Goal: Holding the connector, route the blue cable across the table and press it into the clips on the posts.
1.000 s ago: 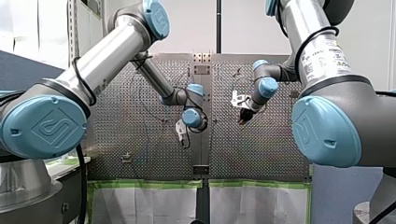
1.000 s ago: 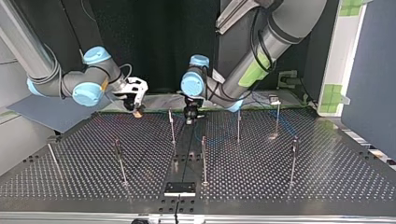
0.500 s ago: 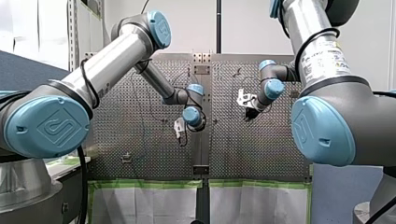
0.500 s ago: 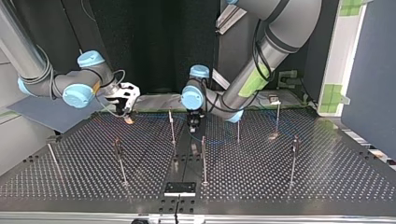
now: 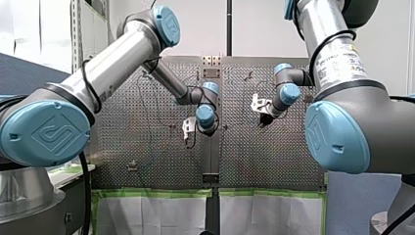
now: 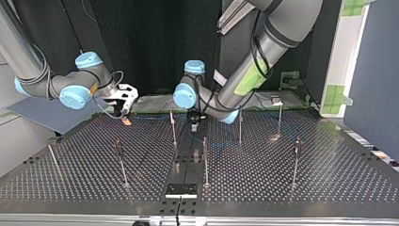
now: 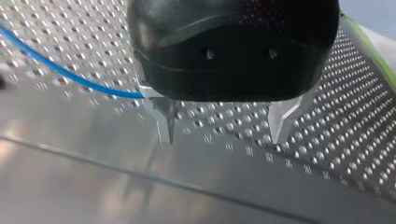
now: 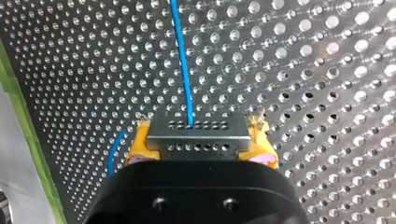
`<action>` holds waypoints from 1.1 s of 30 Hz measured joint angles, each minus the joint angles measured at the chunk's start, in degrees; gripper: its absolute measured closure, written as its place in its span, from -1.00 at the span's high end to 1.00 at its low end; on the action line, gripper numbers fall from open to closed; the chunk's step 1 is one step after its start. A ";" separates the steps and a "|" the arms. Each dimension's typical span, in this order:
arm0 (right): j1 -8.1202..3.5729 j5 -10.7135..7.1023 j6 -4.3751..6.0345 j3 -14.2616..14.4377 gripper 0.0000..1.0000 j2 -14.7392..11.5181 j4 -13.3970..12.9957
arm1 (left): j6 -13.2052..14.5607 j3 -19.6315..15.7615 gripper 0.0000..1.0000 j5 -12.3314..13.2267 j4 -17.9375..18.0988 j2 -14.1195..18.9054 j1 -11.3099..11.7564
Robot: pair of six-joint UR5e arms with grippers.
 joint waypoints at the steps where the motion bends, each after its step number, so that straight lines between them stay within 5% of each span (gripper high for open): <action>1: -0.02 -0.02 0.01 0.00 -1.00 0.00 0.01 | -0.03 -0.30 1.00 -0.10 -0.26 0.61 -0.26; 12: -0.08 -0.17 0.04 0.03 -1.00 0.02 0.25 | 0.56 -3.27 1.00 -0.30 -2.58 2.01 -3.10; 33: -0.39 -0.36 0.04 0.00 -1.00 0.01 0.48 | -1.81 -5.65 1.00 -1.22 -0.55 6.79 -8.88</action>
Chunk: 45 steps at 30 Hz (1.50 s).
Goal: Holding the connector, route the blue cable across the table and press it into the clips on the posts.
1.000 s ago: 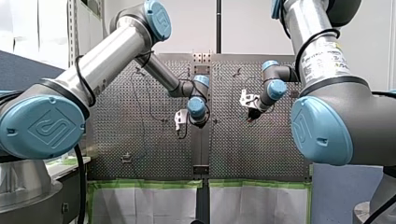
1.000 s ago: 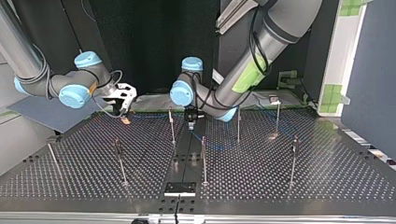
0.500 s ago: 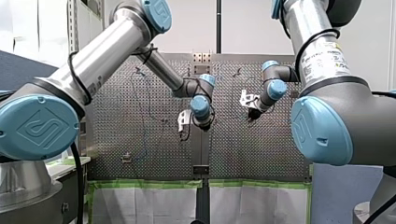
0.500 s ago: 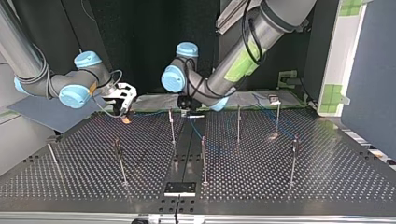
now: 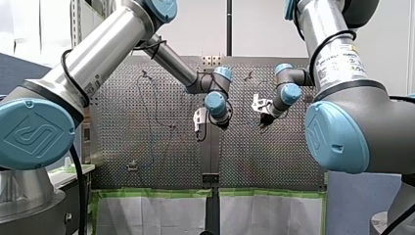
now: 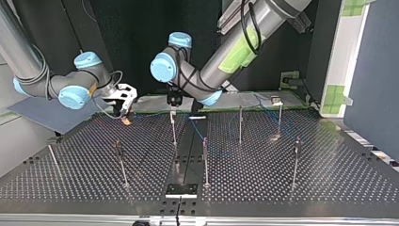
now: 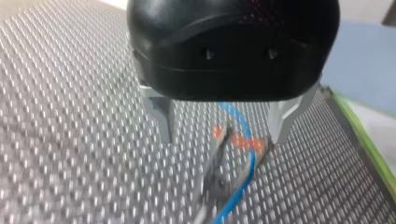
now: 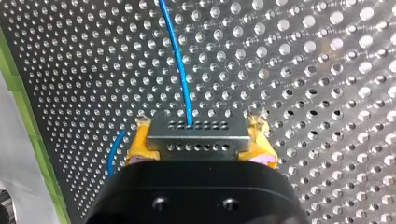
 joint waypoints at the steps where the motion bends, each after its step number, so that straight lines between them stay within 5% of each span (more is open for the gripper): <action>1: -0.14 -0.05 0.00 -0.01 -1.00 -0.01 0.00 | -0.59 -0.01 1.00 0.03 0.51 0.00 -0.62; 7: -1.10 -0.71 -0.01 -0.04 -1.00 -0.02 0.04 | -3.96 0.17 1.00 0.25 3.73 -0.36 -3.46; 16: -1.86 -1.07 -0.17 -0.04 -1.00 -0.11 0.53 | -8.56 4.42 1.00 -1.67 7.00 -4.26 -3.54; 28: -2.40 -1.10 -0.23 -0.04 -1.00 -0.17 0.91 | -8.99 9.22 1.00 -6.76 5.86 -6.20 -4.03; 45: -2.65 -1.10 -0.15 -0.04 -1.00 -0.16 0.94 | -8.27 12.75 1.00 -10.86 5.07 -9.47 -5.71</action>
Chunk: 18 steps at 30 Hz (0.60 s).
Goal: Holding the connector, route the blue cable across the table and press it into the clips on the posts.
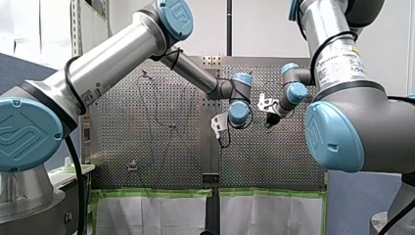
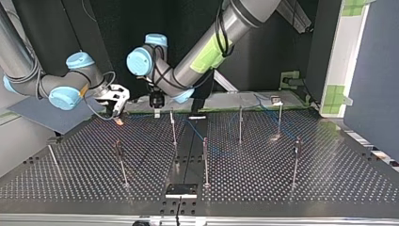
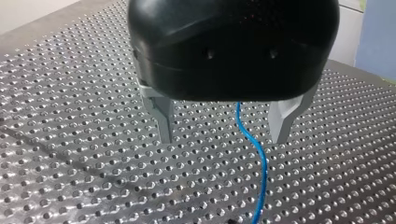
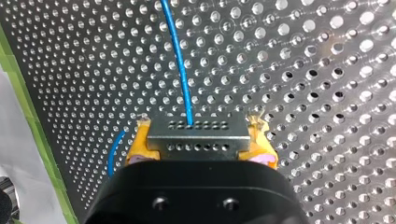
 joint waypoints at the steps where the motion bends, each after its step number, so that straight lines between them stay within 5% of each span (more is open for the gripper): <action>1: 0.00 0.00 0.01 0.00 -1.00 0.00 0.00 | 0.01 0.59 1.00 0.04 -0.32 -0.54 -0.01; 18: -0.04 0.00 -0.03 0.01 -1.00 -0.01 0.07 | -0.05 10.34 1.00 -1.29 -3.28 -7.69 1.45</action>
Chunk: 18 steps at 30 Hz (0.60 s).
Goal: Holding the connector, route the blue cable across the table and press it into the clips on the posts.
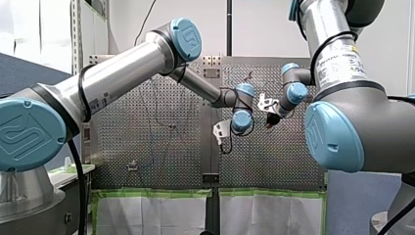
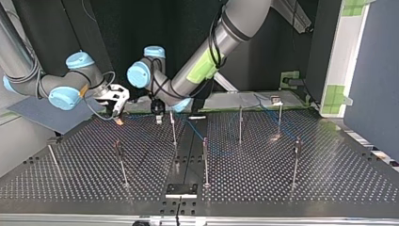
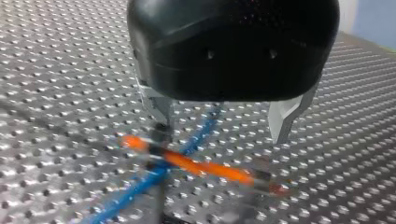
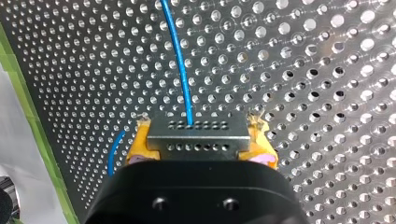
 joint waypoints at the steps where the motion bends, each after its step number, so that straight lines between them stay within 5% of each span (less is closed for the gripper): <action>1: 0.00 0.00 0.00 0.00 -1.00 0.00 0.00 | 0.00 0.72 1.00 0.00 0.02 -0.03 0.04; 10: 0.00 0.00 -0.08 0.00 -1.00 -0.01 0.02 | -0.09 2.36 1.00 -0.01 -0.20 -0.10 0.07; 12: 0.00 0.00 -0.06 0.00 -1.00 0.00 0.02 | -0.05 2.31 0.84 0.01 -0.39 -0.12 0.08; 14: 0.00 0.00 -0.04 -0.01 -1.00 -0.01 0.02 | 0.08 2.31 0.35 0.11 -0.54 -0.11 0.07; 15: 0.00 0.00 -0.04 -0.01 -1.00 -0.01 0.02 | 0.18 2.31 0.35 0.15 -0.57 -0.10 0.08; 17: 0.00 0.00 -0.02 -0.01 -1.00 -0.01 0.02 | 0.46 2.32 -0.17 0.31 -0.59 -0.10 0.05; 18: 0.00 0.00 -0.02 -0.01 -1.00 -0.02 0.01 | 0.57 2.31 -0.17 0.40 -0.58 -0.11 0.01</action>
